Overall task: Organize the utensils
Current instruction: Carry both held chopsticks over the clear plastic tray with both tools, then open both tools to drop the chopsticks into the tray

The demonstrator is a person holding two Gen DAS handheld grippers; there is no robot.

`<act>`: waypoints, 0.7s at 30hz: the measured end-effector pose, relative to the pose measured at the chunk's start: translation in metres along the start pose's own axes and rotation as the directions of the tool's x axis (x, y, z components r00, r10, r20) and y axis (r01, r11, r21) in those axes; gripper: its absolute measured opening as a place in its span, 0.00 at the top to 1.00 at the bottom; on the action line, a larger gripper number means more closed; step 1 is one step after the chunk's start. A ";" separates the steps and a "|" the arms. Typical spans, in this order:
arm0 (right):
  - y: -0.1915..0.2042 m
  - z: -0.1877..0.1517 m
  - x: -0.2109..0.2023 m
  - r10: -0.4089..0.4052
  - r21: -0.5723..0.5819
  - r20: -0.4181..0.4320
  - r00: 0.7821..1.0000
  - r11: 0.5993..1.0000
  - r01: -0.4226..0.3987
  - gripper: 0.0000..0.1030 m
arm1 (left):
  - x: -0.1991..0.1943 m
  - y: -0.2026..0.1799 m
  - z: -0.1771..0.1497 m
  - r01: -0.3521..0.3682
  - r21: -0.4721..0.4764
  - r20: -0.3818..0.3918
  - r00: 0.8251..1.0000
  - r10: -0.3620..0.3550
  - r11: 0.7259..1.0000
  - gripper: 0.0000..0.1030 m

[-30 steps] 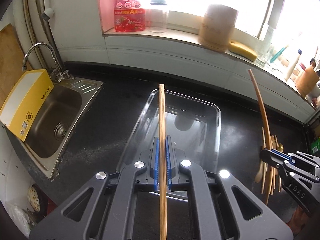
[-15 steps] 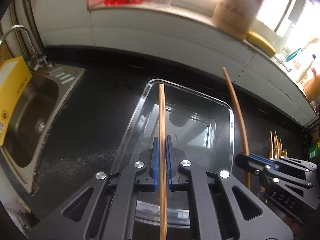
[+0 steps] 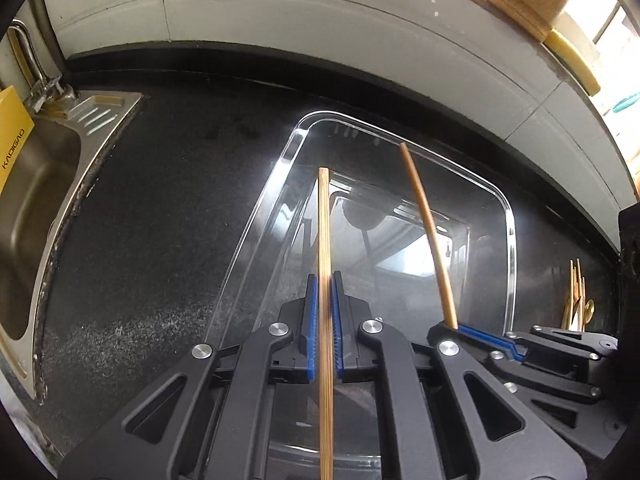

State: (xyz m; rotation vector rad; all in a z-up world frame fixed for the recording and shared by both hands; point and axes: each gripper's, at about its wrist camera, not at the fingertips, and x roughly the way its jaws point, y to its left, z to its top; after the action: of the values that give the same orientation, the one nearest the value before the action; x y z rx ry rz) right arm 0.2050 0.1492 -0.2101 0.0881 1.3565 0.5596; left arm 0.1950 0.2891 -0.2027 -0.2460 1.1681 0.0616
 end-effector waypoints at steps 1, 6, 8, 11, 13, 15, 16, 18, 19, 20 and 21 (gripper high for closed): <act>0.000 0.001 0.003 -0.003 -0.002 -0.008 1.000 1.000 0.003 0.94 | 0.001 0.000 0.000 0.000 0.002 -0.002 1.000 0.000 1.000 0.94; -0.005 0.000 0.010 0.004 0.000 -0.023 1.000 1.000 -0.004 0.94 | 0.007 -0.002 0.000 0.005 0.008 -0.009 1.000 -0.005 1.000 0.94; -0.005 0.003 0.011 -0.007 -0.002 -0.026 1.000 1.000 0.007 0.94 | 0.009 -0.002 0.001 0.013 0.007 -0.017 1.000 -0.013 1.000 0.94; -0.013 0.006 0.001 -0.042 0.003 -0.002 0.999 0.999 0.042 0.82 | 0.012 0.000 0.004 0.013 0.002 -0.025 1.000 -0.013 1.000 0.93; -0.014 0.008 -0.017 -0.069 0.001 0.079 0.994 0.998 0.069 0.23 | 0.010 0.001 0.006 0.016 0.004 -0.024 1.000 -0.016 1.000 0.85; -0.017 0.008 -0.035 -0.088 -0.012 0.128 0.988 0.996 0.090 0.23 | 0.003 0.004 0.007 0.024 -0.006 -0.013 1.000 -0.024 1.000 0.43; -0.018 0.008 -0.041 -0.096 -0.014 0.141 0.985 0.995 0.099 0.23 | -0.004 0.006 0.008 0.062 -0.024 0.010 0.998 -0.062 0.998 0.23; -0.023 0.005 -0.056 -0.102 -0.013 0.175 0.979 0.994 0.106 0.23 | -0.020 0.008 0.007 0.043 -0.040 0.063 0.997 -0.040 0.998 0.15; -0.024 0.003 -0.062 -0.106 -0.016 0.188 0.976 0.994 0.111 0.23 | -0.025 0.007 0.007 0.044 -0.035 0.075 0.996 -0.041 0.998 0.14; -0.025 0.000 -0.070 -0.121 -0.015 0.206 0.971 0.992 0.127 0.23 | -0.030 0.006 0.007 0.051 -0.032 0.079 0.996 -0.048 0.998 0.14; -0.027 -0.003 -0.075 -0.121 -0.008 0.218 0.969 0.992 0.125 0.23 | -0.035 0.005 0.007 0.057 -0.036 0.082 0.995 -0.054 0.998 0.14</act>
State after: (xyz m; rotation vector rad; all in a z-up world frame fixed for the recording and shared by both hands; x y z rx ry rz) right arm 0.2037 0.0925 -0.1533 0.0452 1.1345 0.4463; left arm 0.1866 0.2987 -0.1685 -0.3069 1.0797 0.0442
